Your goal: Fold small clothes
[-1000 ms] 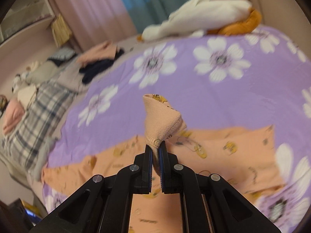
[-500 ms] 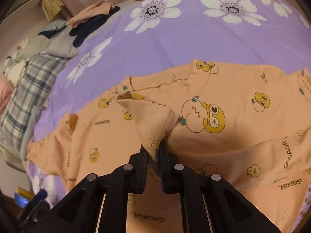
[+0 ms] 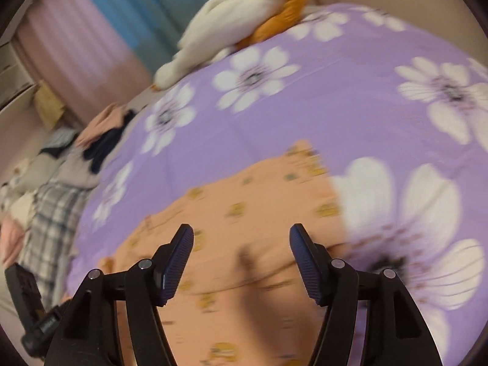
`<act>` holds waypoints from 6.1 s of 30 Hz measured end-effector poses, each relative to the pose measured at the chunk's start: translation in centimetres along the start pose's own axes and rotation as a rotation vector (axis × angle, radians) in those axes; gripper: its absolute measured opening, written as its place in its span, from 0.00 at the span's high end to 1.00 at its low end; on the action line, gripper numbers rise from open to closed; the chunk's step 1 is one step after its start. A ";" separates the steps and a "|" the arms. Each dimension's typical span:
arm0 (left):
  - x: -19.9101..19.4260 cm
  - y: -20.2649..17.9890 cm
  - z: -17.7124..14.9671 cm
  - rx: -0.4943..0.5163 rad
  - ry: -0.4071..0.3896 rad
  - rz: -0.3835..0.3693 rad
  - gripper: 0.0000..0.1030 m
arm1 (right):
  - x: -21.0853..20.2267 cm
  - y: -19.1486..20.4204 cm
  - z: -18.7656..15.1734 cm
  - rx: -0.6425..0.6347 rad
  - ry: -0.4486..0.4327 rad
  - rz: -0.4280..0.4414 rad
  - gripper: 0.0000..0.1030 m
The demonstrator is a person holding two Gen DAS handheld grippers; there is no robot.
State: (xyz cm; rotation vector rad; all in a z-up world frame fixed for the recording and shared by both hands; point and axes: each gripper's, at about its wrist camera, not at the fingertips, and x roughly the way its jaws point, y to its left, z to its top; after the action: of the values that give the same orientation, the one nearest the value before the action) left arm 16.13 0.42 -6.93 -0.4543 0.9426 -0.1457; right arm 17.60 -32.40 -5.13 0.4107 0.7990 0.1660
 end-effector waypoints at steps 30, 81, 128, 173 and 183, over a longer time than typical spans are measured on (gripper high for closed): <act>-0.4 -0.3 4.1 -0.100 -0.168 0.062 0.93 | -0.8 -4.9 0.5 0.092 -0.018 -0.105 0.37; -0.9 8.4 -0.7 -0.129 -0.108 0.305 0.74 | 5.1 -1.7 -2.3 -0.026 0.189 -0.047 0.93; 1.0 9.0 0.4 -0.135 -0.049 0.219 0.71 | 11.4 1.7 3.3 -0.145 0.228 0.002 0.54; -11.7 2.0 -1.3 -0.017 -0.302 0.178 0.15 | -2.0 8.4 0.7 -0.366 -0.090 -0.031 0.16; -13.5 0.4 -4.9 0.073 -0.319 0.238 0.13 | -5.8 8.8 -2.5 -0.319 -0.129 0.021 0.07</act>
State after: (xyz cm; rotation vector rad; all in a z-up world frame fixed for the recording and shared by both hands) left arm 4.26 3.49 0.53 -0.2837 0.6688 0.1059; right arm 11.85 -25.42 0.79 0.1270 0.6280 0.2797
